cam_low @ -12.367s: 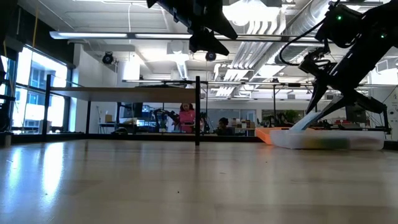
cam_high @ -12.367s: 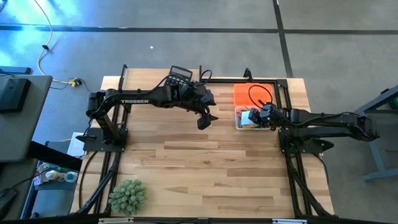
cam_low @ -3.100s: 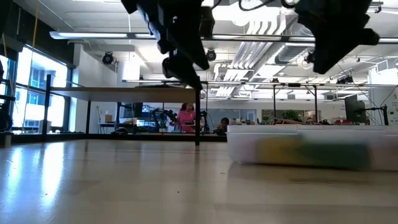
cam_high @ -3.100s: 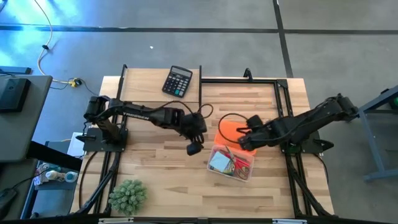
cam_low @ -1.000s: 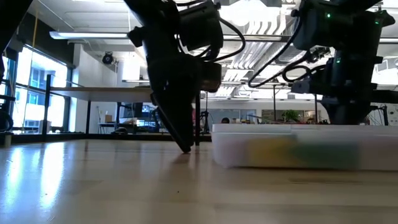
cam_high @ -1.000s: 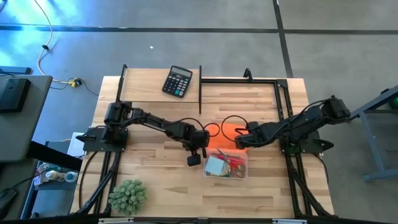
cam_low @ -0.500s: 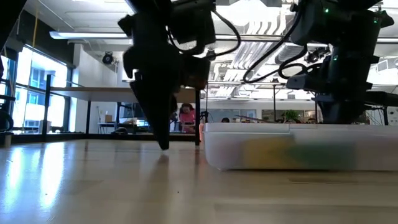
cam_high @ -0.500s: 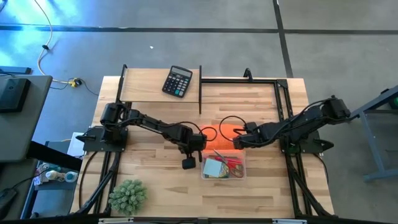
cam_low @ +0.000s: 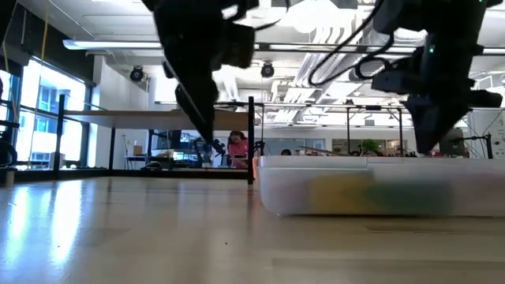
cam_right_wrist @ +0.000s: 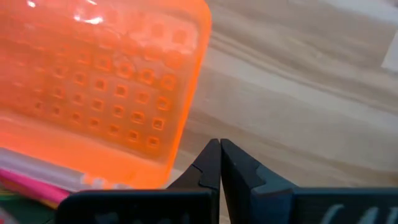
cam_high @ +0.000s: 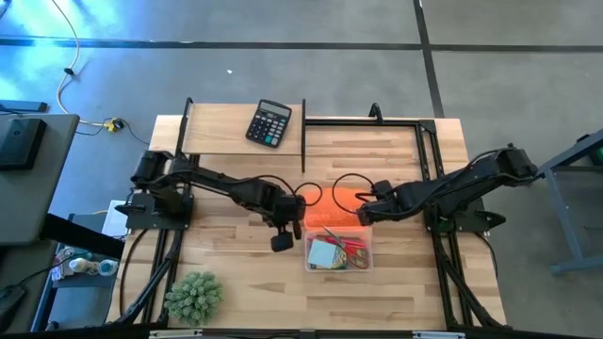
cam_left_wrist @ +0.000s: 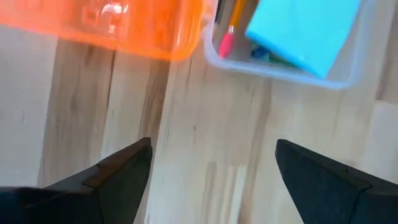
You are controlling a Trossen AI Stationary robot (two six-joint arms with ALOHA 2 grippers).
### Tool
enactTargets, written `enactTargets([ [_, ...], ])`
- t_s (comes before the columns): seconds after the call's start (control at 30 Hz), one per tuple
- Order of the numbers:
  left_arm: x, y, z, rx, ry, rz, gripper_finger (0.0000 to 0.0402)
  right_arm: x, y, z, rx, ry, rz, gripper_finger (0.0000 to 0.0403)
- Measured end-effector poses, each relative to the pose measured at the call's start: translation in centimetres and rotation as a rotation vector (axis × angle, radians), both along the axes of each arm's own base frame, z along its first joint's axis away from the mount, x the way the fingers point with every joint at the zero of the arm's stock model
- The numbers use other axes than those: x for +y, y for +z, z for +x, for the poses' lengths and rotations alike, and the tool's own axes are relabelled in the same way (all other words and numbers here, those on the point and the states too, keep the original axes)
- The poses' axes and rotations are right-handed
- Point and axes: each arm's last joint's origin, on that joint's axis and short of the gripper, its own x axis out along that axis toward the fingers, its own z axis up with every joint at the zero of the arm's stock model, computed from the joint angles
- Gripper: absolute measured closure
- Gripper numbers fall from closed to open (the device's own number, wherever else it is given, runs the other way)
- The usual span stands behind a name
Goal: Pack school essentials
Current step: Close the orange supply box
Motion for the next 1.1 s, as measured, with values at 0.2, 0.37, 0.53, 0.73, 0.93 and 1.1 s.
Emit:
enactTargets([
  [0.2, 0.3, 2.7, -0.7, -0.094, 0.047, -0.005, 0.0074, -0.1, 2.3, 0.3, 0.006, 0.060, -0.061, 0.0403],
  [0.37, 0.4, 4.6, -1.5, -0.153, 0.070, 0.003, 0.0074, -0.2, 4.4, 0.4, -0.013, 0.108, -0.123, 0.0403],
  [0.53, 0.4, 6.5, -2.6, -0.201, 0.083, -0.003, 0.0074, -1.0, 6.5, 0.4, -0.044, 0.150, -0.179, 0.0403],
  [0.73, -0.1, 8.2, -3.1, -0.285, 0.119, 0.011, 0.0074, -2.4, 8.4, 0.5, -0.061, 0.172, -0.234, 0.0403],
  [0.93, -1.2, 8.2, -3.0, -0.301, 0.086, 0.011, 0.0074, -4.2, 9.3, 0.3, -0.047, 0.156, -0.253, 0.0403],
  [1.1, -2.1, 8.2, -2.5, -0.341, 0.058, 0.009, 0.0074, -5.7, 9.6, -0.1, -0.045, 0.106, -0.230, 0.0403],
])
